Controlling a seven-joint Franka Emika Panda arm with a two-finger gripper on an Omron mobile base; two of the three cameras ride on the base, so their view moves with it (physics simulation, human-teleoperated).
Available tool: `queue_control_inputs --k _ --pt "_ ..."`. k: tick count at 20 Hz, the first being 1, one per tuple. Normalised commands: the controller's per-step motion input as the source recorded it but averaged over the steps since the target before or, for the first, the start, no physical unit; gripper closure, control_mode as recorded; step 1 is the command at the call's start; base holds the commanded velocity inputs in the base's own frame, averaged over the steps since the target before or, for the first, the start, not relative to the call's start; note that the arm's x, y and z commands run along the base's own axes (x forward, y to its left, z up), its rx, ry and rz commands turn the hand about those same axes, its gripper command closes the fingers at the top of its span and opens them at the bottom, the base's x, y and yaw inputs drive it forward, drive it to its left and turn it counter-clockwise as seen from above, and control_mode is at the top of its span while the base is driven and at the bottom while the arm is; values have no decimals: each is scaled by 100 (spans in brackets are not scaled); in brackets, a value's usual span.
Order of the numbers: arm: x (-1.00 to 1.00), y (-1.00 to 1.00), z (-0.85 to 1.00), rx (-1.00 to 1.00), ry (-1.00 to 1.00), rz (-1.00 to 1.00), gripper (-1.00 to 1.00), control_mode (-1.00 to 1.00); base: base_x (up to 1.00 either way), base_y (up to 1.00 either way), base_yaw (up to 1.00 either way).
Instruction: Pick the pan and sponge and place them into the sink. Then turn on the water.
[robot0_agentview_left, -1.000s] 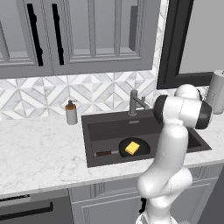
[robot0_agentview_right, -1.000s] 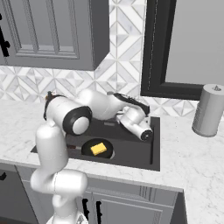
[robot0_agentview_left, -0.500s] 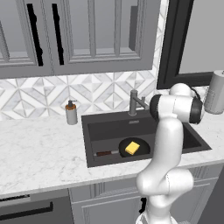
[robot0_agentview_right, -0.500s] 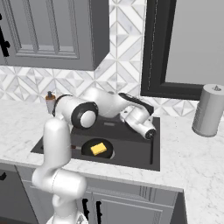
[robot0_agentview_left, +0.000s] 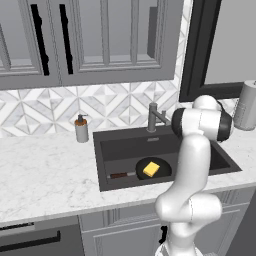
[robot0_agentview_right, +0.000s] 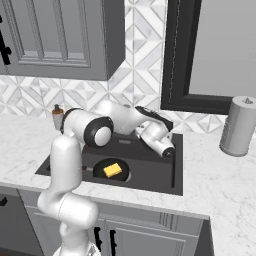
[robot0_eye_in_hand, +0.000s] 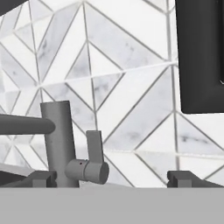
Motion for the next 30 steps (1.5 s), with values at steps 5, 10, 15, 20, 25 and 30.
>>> queue_control_inputs --k 5,10,15,20,25,30 --pt "16 10 0 0 0 -16 -100 -100 0 0 0" --pt "6 18 0 0 0 -12 -100 -100 0 0 0" --pt "0 20 0 0 0 -7 -100 -100 0 0 0" --pt "13 6 0 0 0 -1 -100 -100 0 0 0" --pt "23 4 0 0 0 0 -100 -100 0 0 0" --pt "19 3 0 0 0 0 -100 -100 0 0 0"
